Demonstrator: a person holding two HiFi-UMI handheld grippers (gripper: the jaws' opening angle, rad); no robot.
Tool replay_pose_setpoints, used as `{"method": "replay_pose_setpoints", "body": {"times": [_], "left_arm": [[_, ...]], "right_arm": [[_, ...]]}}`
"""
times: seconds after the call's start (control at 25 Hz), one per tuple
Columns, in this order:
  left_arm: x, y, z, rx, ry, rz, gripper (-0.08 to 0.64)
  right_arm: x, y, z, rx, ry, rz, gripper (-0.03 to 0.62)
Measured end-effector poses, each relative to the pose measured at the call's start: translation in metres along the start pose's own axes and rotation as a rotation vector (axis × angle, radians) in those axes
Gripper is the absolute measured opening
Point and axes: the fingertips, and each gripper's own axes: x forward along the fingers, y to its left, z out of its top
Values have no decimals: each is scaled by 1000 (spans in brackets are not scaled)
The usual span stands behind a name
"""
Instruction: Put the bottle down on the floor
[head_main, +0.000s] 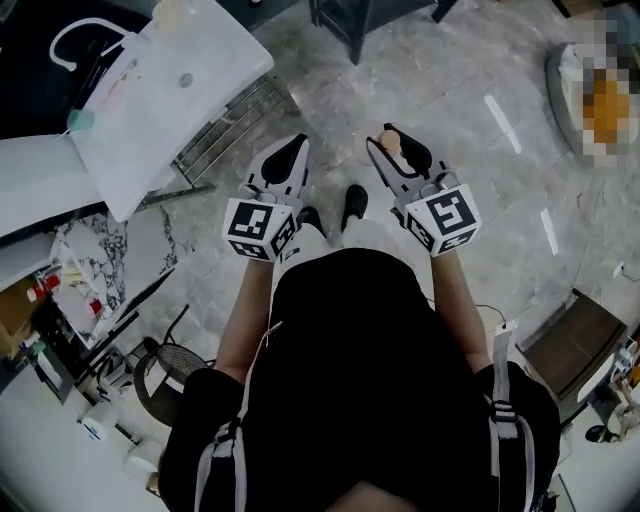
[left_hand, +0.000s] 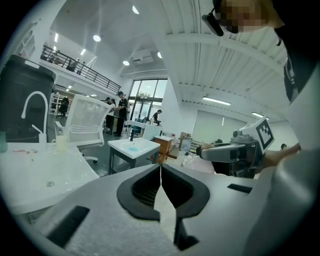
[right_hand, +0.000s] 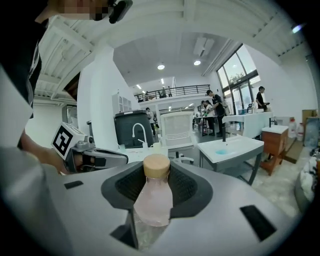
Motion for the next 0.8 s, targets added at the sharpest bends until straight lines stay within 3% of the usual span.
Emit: {"method": "replay_pose_setpoints", "body": {"times": [0.44,0.8], "left_arm": [[1,3,-1,34,31,-173,20],[-6,19,-19,50,60,-261,20]], "right_arm": [[-9,9,-1,52,-14,-175,140],[2,25,-9,112,-42,-227,140]]}}
